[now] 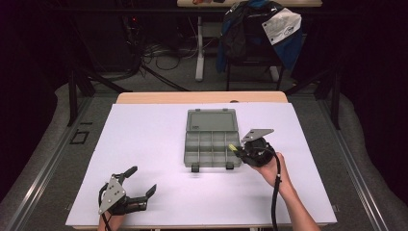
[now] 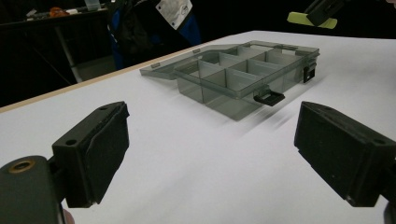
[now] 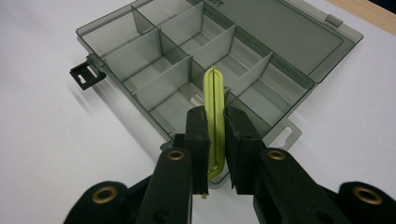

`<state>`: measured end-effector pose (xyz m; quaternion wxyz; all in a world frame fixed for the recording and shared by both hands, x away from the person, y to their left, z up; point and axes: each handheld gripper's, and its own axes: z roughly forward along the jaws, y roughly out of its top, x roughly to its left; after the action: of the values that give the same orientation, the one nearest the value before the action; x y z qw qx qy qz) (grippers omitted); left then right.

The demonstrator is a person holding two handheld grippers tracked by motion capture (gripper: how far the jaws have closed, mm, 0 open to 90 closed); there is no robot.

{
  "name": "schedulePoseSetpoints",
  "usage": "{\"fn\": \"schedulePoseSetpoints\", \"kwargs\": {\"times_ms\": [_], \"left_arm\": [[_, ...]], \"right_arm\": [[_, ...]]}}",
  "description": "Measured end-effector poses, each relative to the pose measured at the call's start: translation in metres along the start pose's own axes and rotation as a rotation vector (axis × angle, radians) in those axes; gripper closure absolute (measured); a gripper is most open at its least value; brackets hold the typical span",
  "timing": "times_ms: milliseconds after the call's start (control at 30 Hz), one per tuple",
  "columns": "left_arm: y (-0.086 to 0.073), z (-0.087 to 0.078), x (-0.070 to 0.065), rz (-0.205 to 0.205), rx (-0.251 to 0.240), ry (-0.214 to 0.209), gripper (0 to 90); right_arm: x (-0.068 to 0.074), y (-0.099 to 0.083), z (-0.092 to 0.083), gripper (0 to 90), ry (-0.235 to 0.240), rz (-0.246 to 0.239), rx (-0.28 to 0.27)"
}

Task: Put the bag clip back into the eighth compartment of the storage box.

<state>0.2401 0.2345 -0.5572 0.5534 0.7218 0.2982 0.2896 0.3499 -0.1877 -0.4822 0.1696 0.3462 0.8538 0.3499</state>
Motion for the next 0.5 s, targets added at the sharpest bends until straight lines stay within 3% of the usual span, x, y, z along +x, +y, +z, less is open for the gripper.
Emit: {"fn": "schedulePoseSetpoints", "kwargs": {"times_ms": [500], "left_arm": [[-0.0002,0.0013,-0.0001,0.003,0.005,-0.001,10.2]], "right_arm": [[-0.0032,0.0041,0.0094,80.5,0.003,-0.024,0.043]]}}
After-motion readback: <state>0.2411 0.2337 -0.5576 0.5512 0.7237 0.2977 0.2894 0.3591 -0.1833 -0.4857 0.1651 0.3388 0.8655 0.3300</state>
